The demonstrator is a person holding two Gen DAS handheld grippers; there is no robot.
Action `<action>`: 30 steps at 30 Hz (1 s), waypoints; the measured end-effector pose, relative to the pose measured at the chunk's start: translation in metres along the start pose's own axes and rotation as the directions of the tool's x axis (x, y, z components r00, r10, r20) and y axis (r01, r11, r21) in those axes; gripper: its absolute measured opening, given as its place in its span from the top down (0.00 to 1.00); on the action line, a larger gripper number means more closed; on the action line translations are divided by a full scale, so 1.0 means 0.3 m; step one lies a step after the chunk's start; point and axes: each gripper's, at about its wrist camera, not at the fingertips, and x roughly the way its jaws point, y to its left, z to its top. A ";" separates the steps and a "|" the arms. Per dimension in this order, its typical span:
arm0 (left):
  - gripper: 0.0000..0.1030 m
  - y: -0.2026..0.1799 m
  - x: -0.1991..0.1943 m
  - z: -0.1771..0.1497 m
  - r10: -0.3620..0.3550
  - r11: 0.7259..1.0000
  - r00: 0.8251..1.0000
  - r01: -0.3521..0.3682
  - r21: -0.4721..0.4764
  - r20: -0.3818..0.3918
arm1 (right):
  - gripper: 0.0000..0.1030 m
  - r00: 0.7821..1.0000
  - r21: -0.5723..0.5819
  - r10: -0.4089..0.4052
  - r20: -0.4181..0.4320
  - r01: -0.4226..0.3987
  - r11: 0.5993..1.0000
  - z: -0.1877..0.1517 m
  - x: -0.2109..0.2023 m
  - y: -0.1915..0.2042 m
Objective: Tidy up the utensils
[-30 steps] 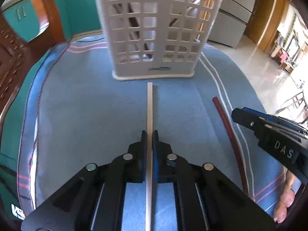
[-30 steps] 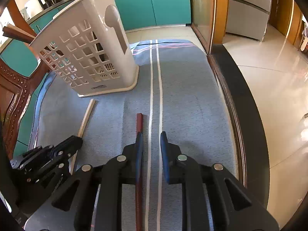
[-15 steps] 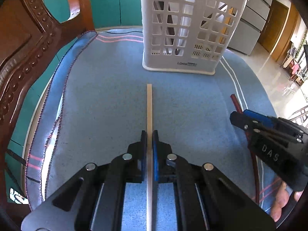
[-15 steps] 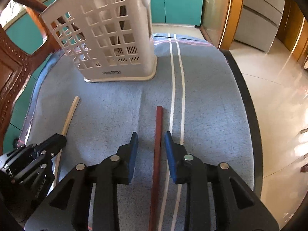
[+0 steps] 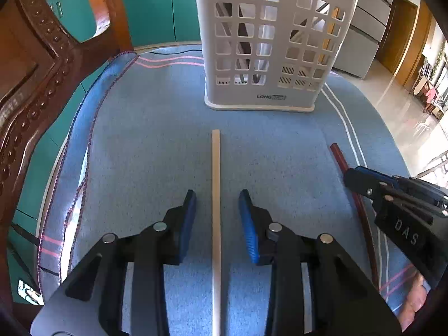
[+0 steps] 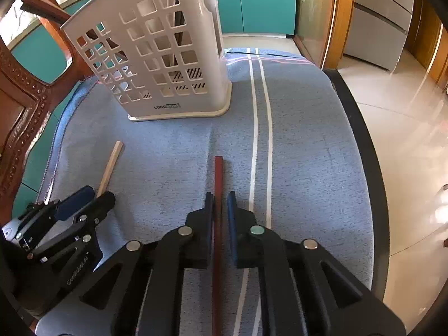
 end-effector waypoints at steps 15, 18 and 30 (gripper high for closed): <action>0.48 0.012 0.012 0.015 0.024 1.000 1.000 -0.024 0.005 -0.011 | 0.82 1.000 -0.026 -0.020 0.005 0.020 0.999 -0.002 0.018 0.018; 0.47 0.020 0.013 0.020 0.021 1.000 1.000 -0.021 0.009 -0.013 | 0.79 1.000 -0.042 -0.029 0.007 0.029 0.999 -0.004 0.021 0.030; 0.60 0.030 0.040 0.056 -0.012 1.000 1.000 0.012 0.017 -0.016 | 0.77 0.999 -0.071 -0.033 0.017 0.034 0.997 -0.014 0.031 0.056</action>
